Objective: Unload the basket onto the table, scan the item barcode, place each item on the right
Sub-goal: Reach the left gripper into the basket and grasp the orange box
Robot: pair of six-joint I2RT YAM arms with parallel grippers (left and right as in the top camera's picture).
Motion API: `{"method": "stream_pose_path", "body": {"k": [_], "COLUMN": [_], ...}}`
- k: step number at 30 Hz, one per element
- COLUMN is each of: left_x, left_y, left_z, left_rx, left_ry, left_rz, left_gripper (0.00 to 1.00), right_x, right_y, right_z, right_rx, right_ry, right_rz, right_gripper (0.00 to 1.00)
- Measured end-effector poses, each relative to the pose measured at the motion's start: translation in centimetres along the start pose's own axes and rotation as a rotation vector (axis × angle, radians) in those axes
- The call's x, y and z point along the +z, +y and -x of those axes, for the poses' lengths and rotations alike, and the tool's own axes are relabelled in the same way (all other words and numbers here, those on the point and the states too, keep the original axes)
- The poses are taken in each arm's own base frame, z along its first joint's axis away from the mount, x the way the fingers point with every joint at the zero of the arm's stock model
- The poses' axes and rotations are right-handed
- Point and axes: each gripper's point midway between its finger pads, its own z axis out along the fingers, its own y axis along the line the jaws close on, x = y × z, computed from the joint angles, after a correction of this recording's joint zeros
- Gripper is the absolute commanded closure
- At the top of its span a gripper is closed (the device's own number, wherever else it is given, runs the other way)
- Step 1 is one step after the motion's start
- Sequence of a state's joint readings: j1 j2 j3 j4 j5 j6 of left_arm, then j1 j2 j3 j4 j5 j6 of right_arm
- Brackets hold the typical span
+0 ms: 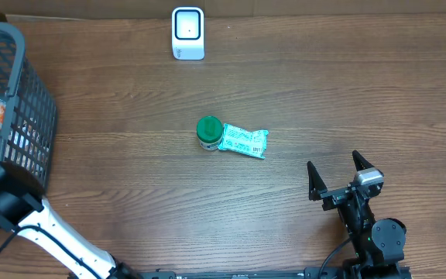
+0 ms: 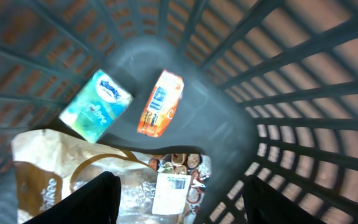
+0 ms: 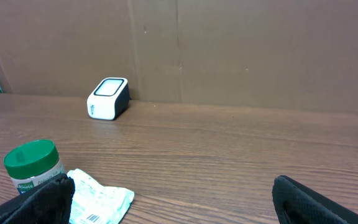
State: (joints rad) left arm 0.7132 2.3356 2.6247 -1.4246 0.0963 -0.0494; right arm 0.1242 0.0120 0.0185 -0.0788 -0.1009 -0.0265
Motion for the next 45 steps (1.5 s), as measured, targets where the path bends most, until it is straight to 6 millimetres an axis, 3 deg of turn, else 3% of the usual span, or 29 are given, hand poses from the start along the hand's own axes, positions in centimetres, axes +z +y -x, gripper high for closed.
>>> {"method": "stream_pose_path", "body": {"k": [6,9,14,17,19,22,27,31,34,40,45], "left_x": [4.4,4.4,3.0,-0.1,-3.4,-9.6,-21.8,-27.6,-29.5,-29.7,-31.4], "left_y": [0.5,0.7,0.4,-0.7,-1.7,-3.4,-5.5,-5.5,-5.4,-5.2,-5.0], "left_z": [-1.9,-2.3,-2.8,-2.2,-2.2,-2.5,-4.6,-6.1,-7.1,-8.2,-9.5], "left_rx": [0.017,0.006,-0.015,-0.011,0.001,0.02,0.061,0.065,0.065,0.063,0.064], "left_ry": [0.112,0.131,0.138,0.086,0.042,-0.049,-0.27,-0.399,-0.435,-0.412,-0.45], "left_rz": [0.005,0.013,0.024,0.019,0.017,0.0,-0.04,-0.05,-0.054,-0.049,-0.048], "left_gripper": [0.45,0.53,0.54,0.54,0.54,0.55,0.55,0.59,0.61,0.65,0.65], "right_x": [0.0,0.0,0.0,0.0,0.0,0.0,0.0,0.0,0.0,0.0,0.0], "right_y": [0.0,0.0,0.0,0.0,0.0,0.0,0.0,0.0,0.0,0.0,0.0], "right_z": [0.0,0.0,0.0,0.0,0.0,0.0,0.0,0.0,0.0,0.0,0.0], "right_rx": [0.0,0.001,0.0,0.0,0.0,0.0,0.0,0.001,0.0,0.0,0.0], "right_ry": [0.0,0.0,0.0,0.0,0.0,0.0,0.0,0.0,0.0,0.0,0.0], "right_rz": [0.001,0.0,0.0,0.0,0.0,0.0,0.001,0.001,0.0,0.0,0.0], "right_gripper": [0.0,0.0,0.0,0.0,0.0,0.0,0.0,0.0,0.0,0.0,0.0]}}
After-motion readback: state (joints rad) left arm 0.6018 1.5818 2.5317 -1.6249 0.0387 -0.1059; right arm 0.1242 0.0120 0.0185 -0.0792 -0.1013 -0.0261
